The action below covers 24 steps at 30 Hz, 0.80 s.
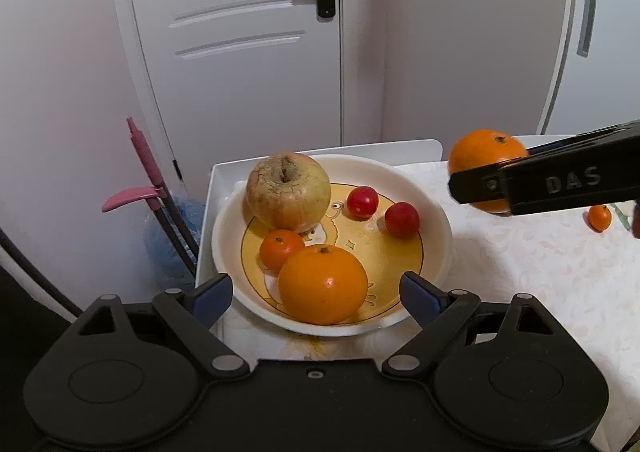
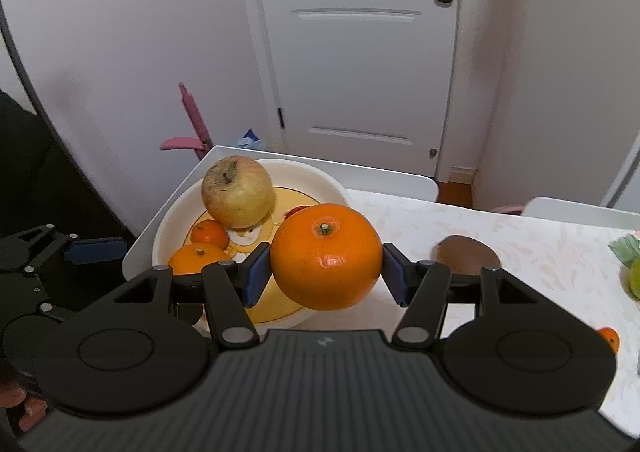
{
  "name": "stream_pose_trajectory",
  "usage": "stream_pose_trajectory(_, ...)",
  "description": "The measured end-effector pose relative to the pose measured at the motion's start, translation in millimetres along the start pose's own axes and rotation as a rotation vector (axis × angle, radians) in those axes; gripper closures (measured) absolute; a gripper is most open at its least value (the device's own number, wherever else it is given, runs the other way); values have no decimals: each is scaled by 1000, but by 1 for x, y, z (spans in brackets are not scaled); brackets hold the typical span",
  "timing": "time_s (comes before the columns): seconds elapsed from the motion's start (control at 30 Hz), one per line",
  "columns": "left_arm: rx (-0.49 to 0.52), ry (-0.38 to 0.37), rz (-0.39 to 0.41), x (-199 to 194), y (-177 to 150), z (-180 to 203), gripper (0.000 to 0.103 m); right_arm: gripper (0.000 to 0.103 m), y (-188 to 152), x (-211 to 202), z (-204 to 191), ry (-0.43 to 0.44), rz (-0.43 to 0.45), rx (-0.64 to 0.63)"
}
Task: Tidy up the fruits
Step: 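Carry the large orange to the duck plate and open the right tool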
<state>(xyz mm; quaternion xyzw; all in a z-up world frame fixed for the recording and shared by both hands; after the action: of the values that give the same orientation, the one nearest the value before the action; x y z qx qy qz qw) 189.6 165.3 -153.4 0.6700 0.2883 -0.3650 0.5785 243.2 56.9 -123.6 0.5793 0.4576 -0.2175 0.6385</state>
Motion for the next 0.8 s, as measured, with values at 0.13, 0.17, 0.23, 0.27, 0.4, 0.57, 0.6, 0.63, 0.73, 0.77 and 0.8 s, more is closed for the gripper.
stream_pose_trajectory(0.13,-14,13,7,-6,-3,-3,10,29,4,10,-7,23,-18,-25)
stream_pose_trajectory(0.17,-19,17,7,-7,-4,-4,10,29,5,13,-9,27,-23,-32)
stream_pose_trajectory(0.23,-28,22,4,-8,-7,-7,10,29,5,21,-13,38,-36,-49)
stream_pose_trajectory(0.27,-31,26,2,-9,-8,-9,10,29,5,24,-15,44,-43,-55)
stream_pose_trajectory(0.4,-42,28,-11,-7,-13,-13,10,29,4,41,-22,69,-65,-81)
stream_pose_trajectory(0.57,-37,38,-19,-5,-18,-16,10,29,0,57,-27,87,-81,-91)
stream_pose_trajectory(0.6,-35,38,-20,-4,-19,-17,10,29,-1,59,-27,90,-83,-91)
stream_pose_trajectory(0.63,-34,37,-22,-3,-19,-17,10,29,-1,61,-28,93,-84,-90)
stream_pose_trajectory(0.73,-25,39,-20,-2,-20,-17,10,29,-3,63,-28,98,-86,-88)
stream_pose_trajectory(0.77,-22,40,-20,-2,-20,-17,10,28,-3,63,-28,101,-84,-86)
stream_pose_trajectory(0.8,-18,40,-20,-3,-20,-17,10,27,-4,62,-28,102,-77,-84)
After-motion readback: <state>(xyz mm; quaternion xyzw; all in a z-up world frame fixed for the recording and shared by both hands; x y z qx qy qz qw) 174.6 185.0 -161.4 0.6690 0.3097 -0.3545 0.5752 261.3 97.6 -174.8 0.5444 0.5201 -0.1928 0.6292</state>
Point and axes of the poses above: each gripper's, at about its wrist camera, not at the fingertips, and x roughly the way its jaws point, z to its right, y to its top, the point moved 8 cm from there along x, roughly the way its jaws point, and after that the axes turned 15 degrees about -z, right-handed, at the moved point
